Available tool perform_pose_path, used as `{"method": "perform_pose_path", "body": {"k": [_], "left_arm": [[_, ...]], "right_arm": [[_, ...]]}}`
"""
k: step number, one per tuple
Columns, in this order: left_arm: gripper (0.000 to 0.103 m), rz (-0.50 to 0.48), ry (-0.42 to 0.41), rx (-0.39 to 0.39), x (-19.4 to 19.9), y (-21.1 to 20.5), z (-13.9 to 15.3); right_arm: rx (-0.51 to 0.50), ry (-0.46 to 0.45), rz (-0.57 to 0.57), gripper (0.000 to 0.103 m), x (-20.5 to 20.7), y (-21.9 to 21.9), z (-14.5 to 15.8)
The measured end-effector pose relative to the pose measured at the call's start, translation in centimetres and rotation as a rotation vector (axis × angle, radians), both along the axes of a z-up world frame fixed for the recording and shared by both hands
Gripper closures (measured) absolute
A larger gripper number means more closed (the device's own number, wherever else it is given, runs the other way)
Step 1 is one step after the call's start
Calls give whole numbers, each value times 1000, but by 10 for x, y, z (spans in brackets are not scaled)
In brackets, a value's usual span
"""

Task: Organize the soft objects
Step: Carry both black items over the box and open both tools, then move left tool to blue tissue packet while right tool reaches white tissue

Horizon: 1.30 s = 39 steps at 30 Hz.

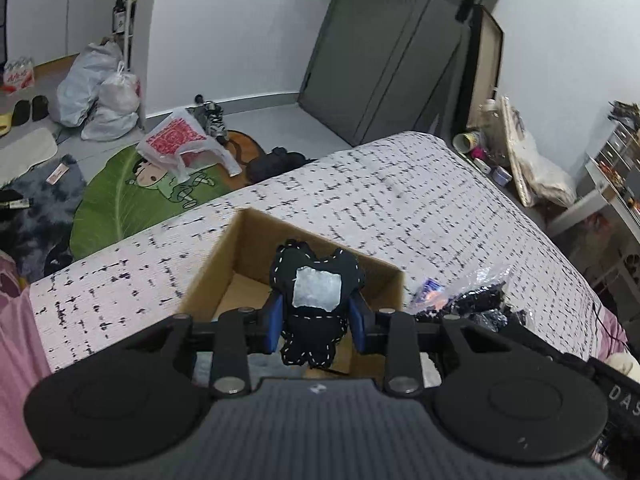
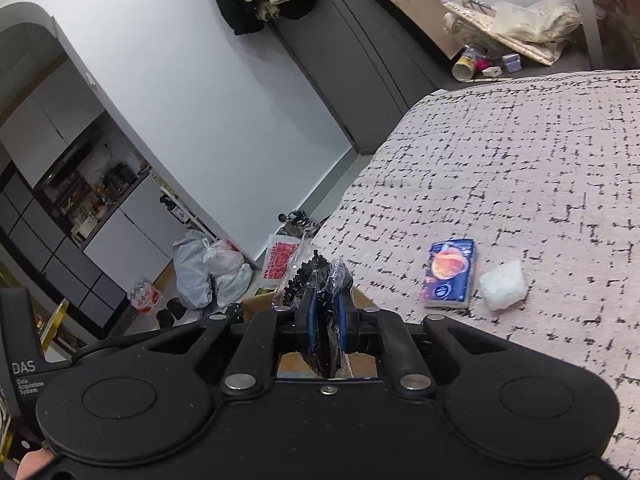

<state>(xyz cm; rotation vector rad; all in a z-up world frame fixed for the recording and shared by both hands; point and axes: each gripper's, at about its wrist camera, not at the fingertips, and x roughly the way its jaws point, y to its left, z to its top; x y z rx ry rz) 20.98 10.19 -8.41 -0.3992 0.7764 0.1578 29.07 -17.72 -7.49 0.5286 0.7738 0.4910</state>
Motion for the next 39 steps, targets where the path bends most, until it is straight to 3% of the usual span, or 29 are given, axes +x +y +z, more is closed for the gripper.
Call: {"method": "perform_pose_path", "body": {"k": [14,21,24,26,28,30,32,39], "left_arm": [[70,64,35,-46,4,38,-17],[67,13,20,-99,10,37,-23],[56,2,10,-112,11,34,-23],[46,10,10,-89,11,31,-20],[40,22,9,-81,10,32,-20],[35,26,12,-81,11,32,-21],[32,30,23,-71,11,30,-20],[27,2,11,-36,10,19,-13]], "right_arm": [[-35,9,57,92,0,40,-10],[-53,22,54,90,3,47,-17],[-44,80,37,79,7,44,-21],[-53,84,30,59,6,42,-22],[-66,78,11,46,3,39,-20],[-76,75,-1,43,2,35,-17],[-101,80,-15,30,1,32,-14],[-239,63,-3,14,0,21,-5]]}}
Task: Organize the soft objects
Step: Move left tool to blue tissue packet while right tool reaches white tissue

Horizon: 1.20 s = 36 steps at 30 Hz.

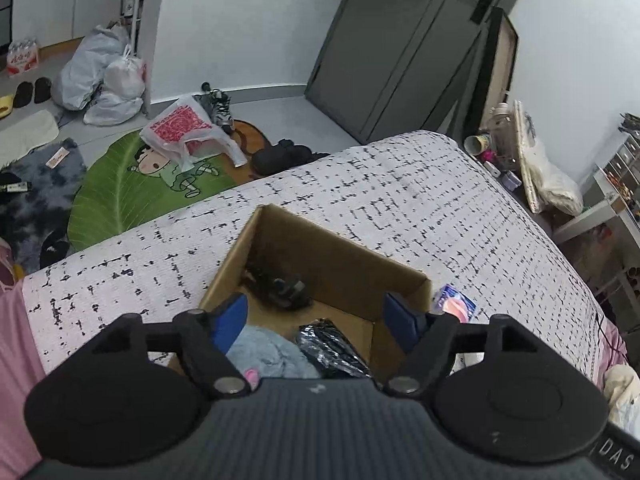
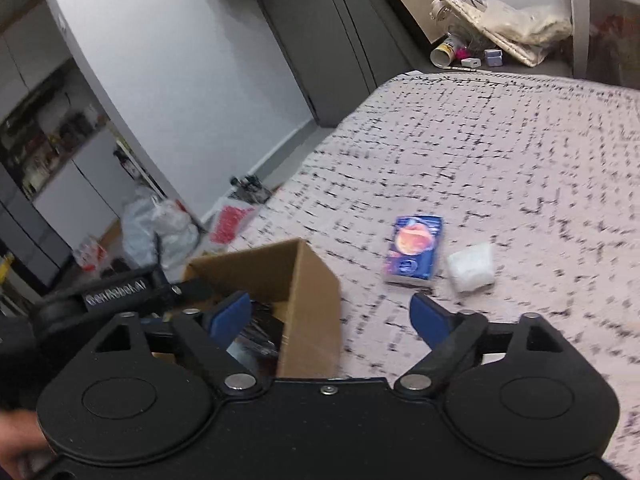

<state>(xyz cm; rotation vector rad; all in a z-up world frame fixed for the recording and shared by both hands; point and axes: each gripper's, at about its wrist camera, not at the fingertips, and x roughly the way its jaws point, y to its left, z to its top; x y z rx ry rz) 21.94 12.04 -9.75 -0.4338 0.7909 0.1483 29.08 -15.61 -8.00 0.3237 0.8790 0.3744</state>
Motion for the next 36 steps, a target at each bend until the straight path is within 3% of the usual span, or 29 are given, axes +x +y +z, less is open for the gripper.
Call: {"method": "perform_pose_path", "body": {"k": [3,7,11,18,27,31,36], "left_arm": [[20,-15,-18,60,-4,-11,5],[19,-59,-57,138,-8,-27,13],[10,-79,-61,118,-10,-34,15],[5,-119,-61,128,-12,-57,23],[4,-175,-84,187,-1,-90,31],[4,-229,-54,234,6,-112,30],[4,-245,-41,239,14,-127,27]], "right_arm": [[-42,4,17,8,2,-8,6],[-97,-20,27,1,6,-19,16],[-115,-26,31,0,9,-31,20],[-103,-39,48,0,6,-50,17],[-49,-37,-12,0,15,-83,8],[-34,-40,-35,0,20,-96,4],[-12,-33,-70,0,25,-110,-7]]}}
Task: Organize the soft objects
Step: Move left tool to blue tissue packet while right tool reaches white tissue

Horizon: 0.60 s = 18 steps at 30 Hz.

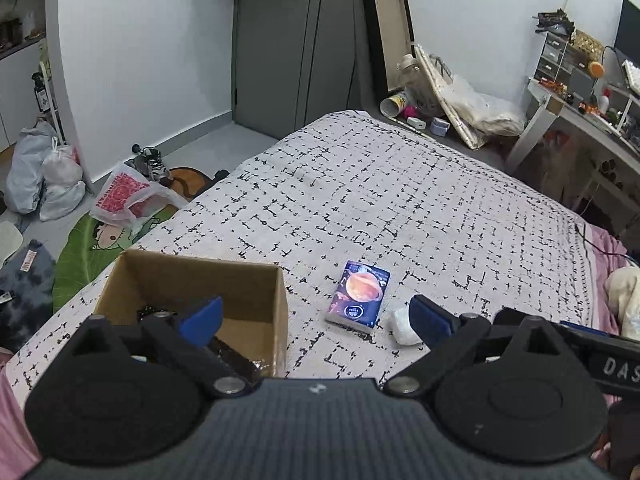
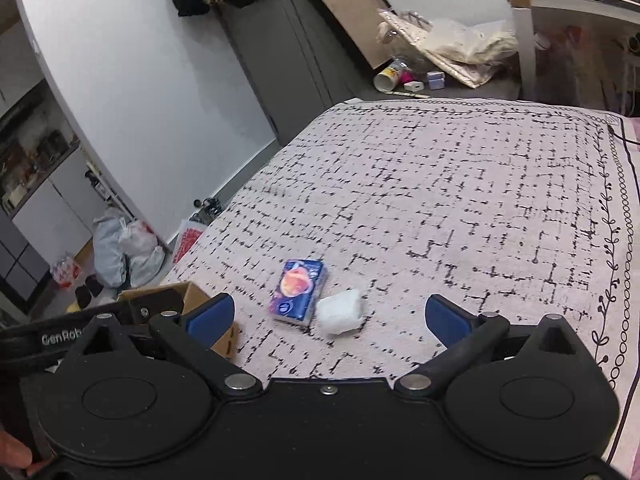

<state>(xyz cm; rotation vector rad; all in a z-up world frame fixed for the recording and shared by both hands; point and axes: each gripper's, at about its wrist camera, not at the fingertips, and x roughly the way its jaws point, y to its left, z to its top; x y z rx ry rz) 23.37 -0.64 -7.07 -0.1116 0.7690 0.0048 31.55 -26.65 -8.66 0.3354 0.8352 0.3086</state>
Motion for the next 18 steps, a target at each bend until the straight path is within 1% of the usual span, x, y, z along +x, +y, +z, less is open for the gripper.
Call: {"method": "perform_pose_path", "body": {"k": [5,9,15,18], "left_arm": [[4,11,16,-13,13,-8,0],[4,16,-18,51,21,-20,4],[4,2,2,33,43,-32,3],[4,-27,13,53,51,-42,-3]], "right_arm": [[20,36,-23,0,5,-13,-13],[37,77,-66,0,11,-19,-24],[61,107,-64,0,16,-22,-39],[71,127,-74,1,21,-22,-46]]}}
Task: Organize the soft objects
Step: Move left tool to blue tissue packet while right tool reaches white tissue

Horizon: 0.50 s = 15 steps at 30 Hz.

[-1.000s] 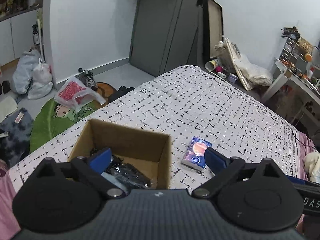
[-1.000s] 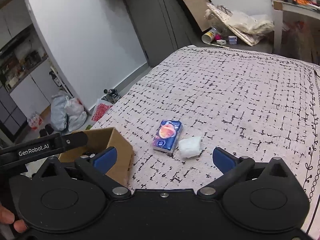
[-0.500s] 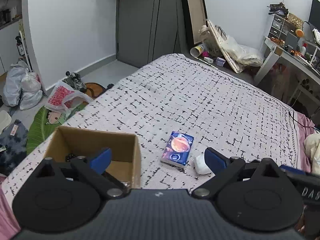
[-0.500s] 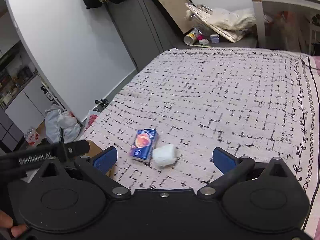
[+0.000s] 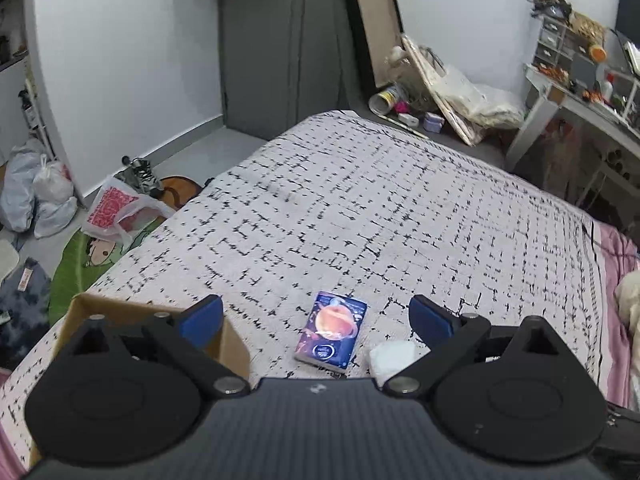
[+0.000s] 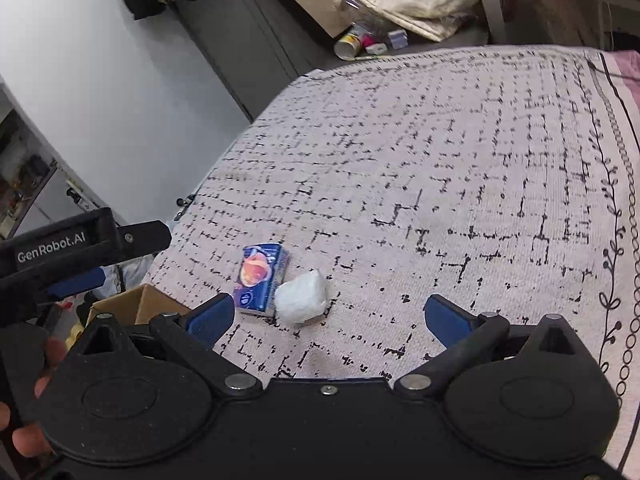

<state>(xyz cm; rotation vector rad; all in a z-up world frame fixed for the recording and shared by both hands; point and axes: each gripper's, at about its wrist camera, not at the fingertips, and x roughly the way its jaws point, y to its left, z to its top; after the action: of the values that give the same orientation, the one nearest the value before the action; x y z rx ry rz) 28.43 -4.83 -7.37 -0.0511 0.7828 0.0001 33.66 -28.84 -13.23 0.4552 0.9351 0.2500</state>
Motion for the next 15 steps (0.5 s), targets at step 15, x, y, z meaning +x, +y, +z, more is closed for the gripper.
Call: {"method": "perform_pose_path", "body": {"k": [15], "left_arm": [[25,-65,117,-27,35,-9,-45]], "right_arm": [[77,62,73,33,30,20,-43]]}}
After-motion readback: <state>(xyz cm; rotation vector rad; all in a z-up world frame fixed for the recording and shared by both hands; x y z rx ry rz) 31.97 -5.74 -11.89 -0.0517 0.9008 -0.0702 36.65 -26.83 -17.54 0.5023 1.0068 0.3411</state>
